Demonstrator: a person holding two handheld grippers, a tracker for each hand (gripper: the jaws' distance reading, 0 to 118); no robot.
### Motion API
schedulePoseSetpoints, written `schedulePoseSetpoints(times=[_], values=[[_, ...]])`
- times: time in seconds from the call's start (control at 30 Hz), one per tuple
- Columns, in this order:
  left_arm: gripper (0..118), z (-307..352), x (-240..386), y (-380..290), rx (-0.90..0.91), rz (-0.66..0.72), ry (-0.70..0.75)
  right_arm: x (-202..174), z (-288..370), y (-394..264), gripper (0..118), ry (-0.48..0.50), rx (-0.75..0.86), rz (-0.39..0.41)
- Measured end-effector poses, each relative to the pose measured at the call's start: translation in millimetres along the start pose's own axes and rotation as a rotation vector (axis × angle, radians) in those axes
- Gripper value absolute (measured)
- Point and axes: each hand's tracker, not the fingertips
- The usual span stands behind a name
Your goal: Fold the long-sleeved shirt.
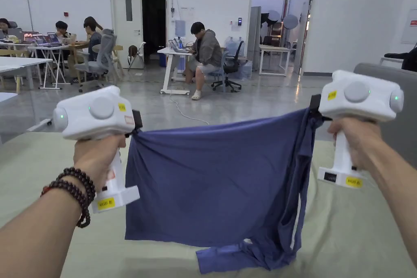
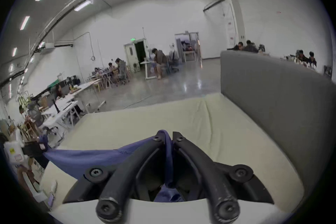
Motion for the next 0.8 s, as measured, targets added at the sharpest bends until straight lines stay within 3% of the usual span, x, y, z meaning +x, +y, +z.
schedulePoseSetpoints(times=[0.07, 0.2, 0.37, 0.47, 0.57, 0.8], values=[[0, 7, -7, -21, 0.006, -0.004, 0.003, 6, 8, -18, 2, 0.062, -0.024, -0.018], [0, 38, -20, -57, -0.018, 0.02, 0.004, 6, 46, -53, 2, 0.05, -0.031, 0.094], [0, 86, -33, -124, -0.007, -0.022, 0.011, 13, 108, -119, 2, 0.073, -0.067, 0.122], [0, 116, -39, -181, -0.025, -0.011, 0.019, 18, 144, -173, 2, 0.02, -0.081, 0.151], [0, 140, -44, -237, -0.073, -0.018, 0.077, 29, 174, -229, 2, 0.031, -0.117, 0.114], [0, 180, -50, -348, -0.25, 0.007, 0.145, 61, 226, -349, 2, -0.066, -0.313, 0.127]])
